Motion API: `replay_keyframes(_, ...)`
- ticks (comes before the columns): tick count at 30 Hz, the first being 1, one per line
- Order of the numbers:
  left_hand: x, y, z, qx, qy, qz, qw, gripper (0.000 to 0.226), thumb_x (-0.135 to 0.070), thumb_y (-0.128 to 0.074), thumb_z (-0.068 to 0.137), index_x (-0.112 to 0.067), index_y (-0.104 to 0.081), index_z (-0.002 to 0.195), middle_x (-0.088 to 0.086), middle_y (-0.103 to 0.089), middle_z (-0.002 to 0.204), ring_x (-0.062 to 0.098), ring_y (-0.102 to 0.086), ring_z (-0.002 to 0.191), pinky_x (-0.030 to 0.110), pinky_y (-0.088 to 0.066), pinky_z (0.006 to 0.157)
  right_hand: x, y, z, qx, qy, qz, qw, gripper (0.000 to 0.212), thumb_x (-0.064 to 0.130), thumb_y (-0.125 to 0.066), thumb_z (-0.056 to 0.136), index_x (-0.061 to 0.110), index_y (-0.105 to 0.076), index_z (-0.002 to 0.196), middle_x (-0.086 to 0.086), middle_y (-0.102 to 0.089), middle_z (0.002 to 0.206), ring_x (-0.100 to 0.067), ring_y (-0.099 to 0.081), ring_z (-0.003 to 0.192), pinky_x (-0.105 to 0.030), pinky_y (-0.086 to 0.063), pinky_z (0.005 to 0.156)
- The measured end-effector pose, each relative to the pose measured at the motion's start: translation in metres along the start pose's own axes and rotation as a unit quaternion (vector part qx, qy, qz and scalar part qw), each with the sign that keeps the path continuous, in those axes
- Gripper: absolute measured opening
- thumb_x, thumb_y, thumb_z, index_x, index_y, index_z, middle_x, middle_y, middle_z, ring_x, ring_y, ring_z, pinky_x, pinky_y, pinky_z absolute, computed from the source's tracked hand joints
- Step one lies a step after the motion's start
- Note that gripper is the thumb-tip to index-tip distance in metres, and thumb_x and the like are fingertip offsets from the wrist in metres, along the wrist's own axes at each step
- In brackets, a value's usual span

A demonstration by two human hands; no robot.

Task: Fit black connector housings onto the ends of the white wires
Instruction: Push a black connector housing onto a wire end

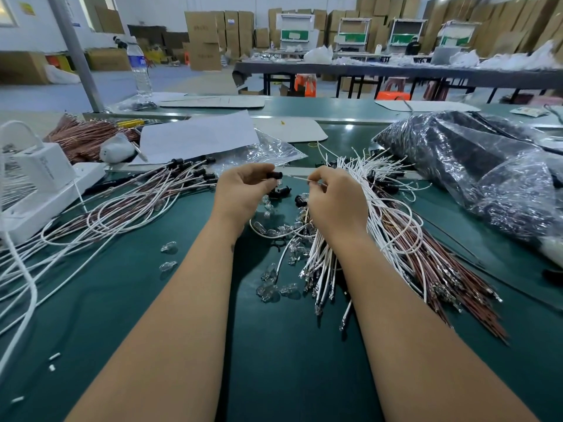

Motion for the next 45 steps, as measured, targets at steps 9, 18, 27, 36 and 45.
replay_keyframes(9, 0.0033, -0.0021, 0.0014, 0.050, 0.007, -0.042, 0.998, 0.025, 0.007, -0.071, 0.079, -0.012, -0.071, 0.095, -0.004, -0.074, 0.080, 0.007, -0.070, 0.076, 0.018, -0.054, 0.075, 0.0013, -0.0005, -0.0016, 0.005, 0.007, -0.010, 1.000, 0.019, 0.009, -0.053, 0.090, 0.019, -0.069, 0.094, 0.006, -0.050, 0.086, -0.017, -0.049, 0.077, -0.025, -0.030, 0.056)
replay_keyframes(18, 0.0032, -0.0030, 0.0003, 0.061, 0.008, -0.037, 0.997, 0.026, 0.008, -0.072, 0.077, -0.015, -0.072, 0.090, -0.004, -0.074, 0.077, 0.008, -0.070, 0.073, 0.016, -0.053, 0.072, 0.0012, 0.0005, -0.0010, -0.001, 0.019, 0.000, 1.000, 0.018, 0.012, -0.054, 0.091, 0.019, -0.069, 0.095, 0.005, -0.053, 0.086, -0.018, -0.051, 0.077, -0.025, -0.032, 0.056)
replay_keyframes(27, 0.0065, -0.0047, 0.0027, 0.044, 0.022, -0.063, 0.997, 0.022, 0.004, -0.063, 0.088, -0.014, -0.071, 0.098, 0.007, -0.073, 0.089, 0.019, -0.069, 0.088, 0.028, -0.054, 0.090, 0.0011, -0.0022, -0.0016, 0.021, 0.029, 0.015, 0.999, 0.016, 0.014, -0.055, 0.091, 0.017, -0.070, 0.093, 0.000, -0.067, 0.090, -0.018, -0.059, 0.076, -0.026, -0.041, 0.060)
replay_keyframes(36, 0.0040, -0.0074, 0.0003, 0.076, 0.022, -0.092, 0.993, 0.030, 0.010, -0.069, 0.080, -0.014, -0.068, 0.099, 0.001, -0.074, 0.086, 0.010, -0.070, 0.078, 0.018, -0.053, 0.075, 0.0044, -0.0056, -0.0011, 0.045, 0.068, 0.045, 0.996, 0.017, 0.011, -0.055, 0.094, 0.008, -0.070, 0.102, -0.008, -0.068, 0.096, -0.023, -0.061, 0.088, -0.028, -0.044, 0.073)
replay_keyframes(45, 0.0006, -0.0062, -0.0039, 0.080, 0.021, -0.091, 0.992, 0.017, 0.009, -0.074, 0.074, -0.005, -0.071, 0.084, 0.006, -0.073, 0.074, 0.015, -0.069, 0.070, 0.021, -0.056, 0.071, 0.0091, -0.0035, -0.0034, 0.065, 0.117, 0.062, 0.989, 0.048, -0.007, -0.047, 0.089, 0.012, -0.058, 0.132, -0.004, -0.064, 0.086, -0.019, -0.055, 0.079, -0.020, -0.034, 0.065)
Point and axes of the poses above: each hand's wrist, its own z-axis towards the middle knuckle, its own y-axis out of the back of the hand, x = y × z, the point moved 3 cm from there along z, towards the middle knuckle
